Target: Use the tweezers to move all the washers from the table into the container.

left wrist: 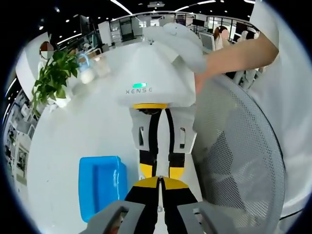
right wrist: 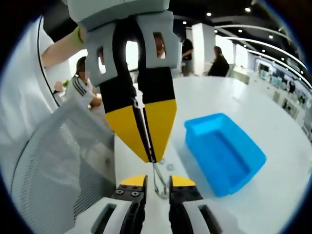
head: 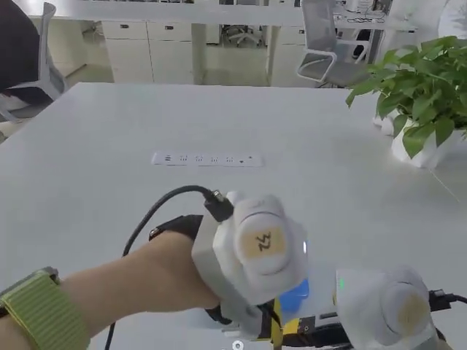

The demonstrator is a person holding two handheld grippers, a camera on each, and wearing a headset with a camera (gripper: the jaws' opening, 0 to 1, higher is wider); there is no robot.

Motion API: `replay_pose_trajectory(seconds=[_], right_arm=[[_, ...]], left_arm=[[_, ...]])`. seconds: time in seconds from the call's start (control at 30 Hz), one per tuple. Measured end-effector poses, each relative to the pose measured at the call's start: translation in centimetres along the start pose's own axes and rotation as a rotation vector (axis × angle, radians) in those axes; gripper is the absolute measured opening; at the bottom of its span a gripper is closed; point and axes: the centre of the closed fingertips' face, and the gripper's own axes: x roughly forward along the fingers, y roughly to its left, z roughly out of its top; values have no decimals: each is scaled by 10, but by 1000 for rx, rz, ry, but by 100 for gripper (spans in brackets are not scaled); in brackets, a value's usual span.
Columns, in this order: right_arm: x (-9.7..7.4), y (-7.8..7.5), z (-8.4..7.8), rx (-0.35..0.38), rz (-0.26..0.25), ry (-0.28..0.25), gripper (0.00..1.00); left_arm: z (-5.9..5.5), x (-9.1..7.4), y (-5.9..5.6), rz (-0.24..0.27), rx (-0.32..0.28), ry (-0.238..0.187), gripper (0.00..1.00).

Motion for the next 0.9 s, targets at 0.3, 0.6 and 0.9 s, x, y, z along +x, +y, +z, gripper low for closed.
replay_pose_trajectory(seconds=[0.3,0.6,0.9], right_arm=[[4,-3,-10,-98,-36,75,4],[4,-5,-10,-32,-35,66,3],[3,-8,-10,35,-58,45,3]], left_arm=[[3,1,10,61,-36,-49,8],[-19,-18,17,172,-288,-217,37],[-50,-37,0,316,-519,-380,63]])
